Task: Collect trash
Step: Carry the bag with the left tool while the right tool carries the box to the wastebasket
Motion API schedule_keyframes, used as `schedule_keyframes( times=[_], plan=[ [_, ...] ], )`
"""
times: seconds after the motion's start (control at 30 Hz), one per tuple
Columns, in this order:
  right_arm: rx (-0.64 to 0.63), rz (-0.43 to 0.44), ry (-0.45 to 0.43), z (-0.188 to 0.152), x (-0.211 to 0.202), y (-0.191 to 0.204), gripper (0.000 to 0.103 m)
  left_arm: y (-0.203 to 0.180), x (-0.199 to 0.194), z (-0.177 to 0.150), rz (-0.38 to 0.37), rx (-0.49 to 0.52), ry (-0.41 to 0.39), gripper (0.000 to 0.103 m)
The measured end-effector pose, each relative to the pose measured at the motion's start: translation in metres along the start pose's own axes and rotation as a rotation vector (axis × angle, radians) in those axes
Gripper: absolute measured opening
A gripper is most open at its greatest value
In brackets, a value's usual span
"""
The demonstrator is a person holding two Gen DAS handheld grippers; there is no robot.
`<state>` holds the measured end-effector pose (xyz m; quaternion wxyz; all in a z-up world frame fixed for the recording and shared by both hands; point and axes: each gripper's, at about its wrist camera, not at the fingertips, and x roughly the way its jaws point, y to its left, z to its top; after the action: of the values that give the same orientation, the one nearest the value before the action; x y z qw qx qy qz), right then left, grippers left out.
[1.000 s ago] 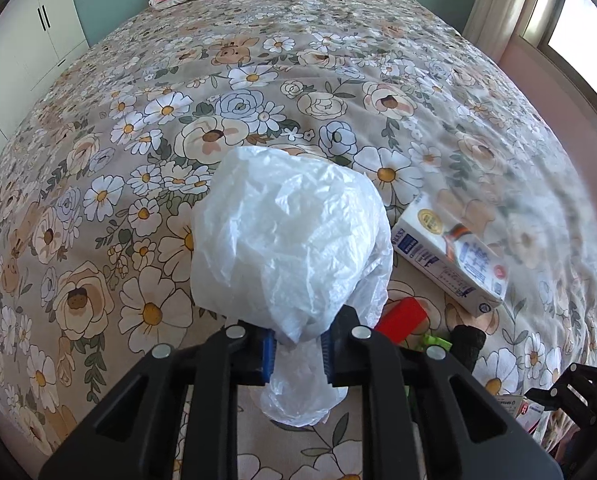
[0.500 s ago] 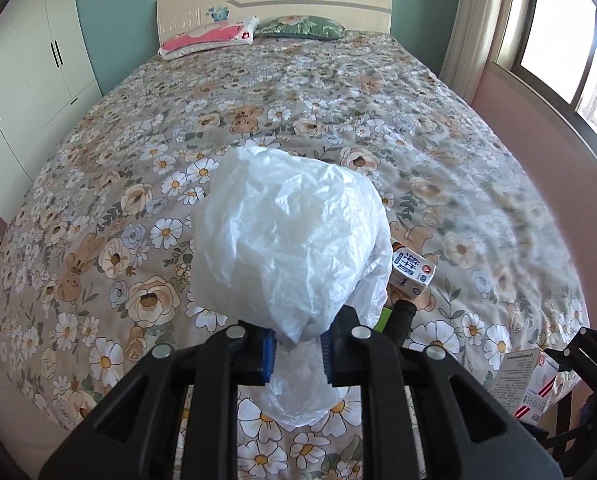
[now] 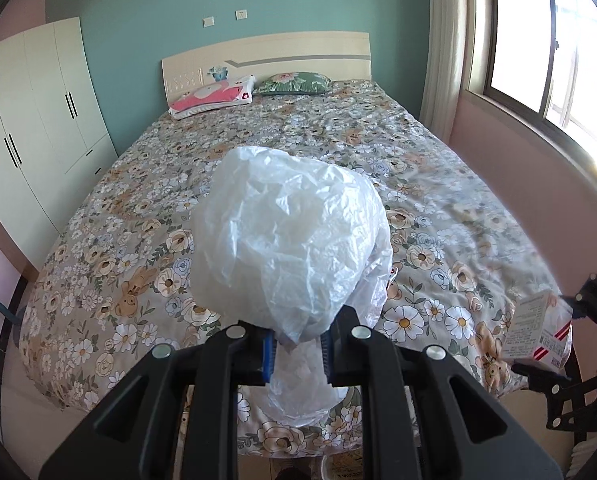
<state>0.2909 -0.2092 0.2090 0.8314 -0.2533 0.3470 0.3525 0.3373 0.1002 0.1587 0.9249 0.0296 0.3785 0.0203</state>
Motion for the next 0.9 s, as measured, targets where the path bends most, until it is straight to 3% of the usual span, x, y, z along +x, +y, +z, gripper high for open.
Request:
schedule_keyframes(
  times=[0.53,0.7,0.9],
  plan=[
    [-0.019,-0.134,-0.121,0.01,-0.151,0.053,0.055,-0.015,-0.153,-0.05,0.043,0.114,-0.146,0.02],
    [-0.007,-0.133,-0.153,0.0,-0.183,0.064,0.055,-0.021,-0.18,-0.075,0.08,0.148,-0.195,0.02],
    [-0.006,-0.124,-0.169,-0.021,-0.206,0.082,0.055,-0.029,-0.191,-0.113,0.055,0.168,-0.2,0.02]
  ],
)
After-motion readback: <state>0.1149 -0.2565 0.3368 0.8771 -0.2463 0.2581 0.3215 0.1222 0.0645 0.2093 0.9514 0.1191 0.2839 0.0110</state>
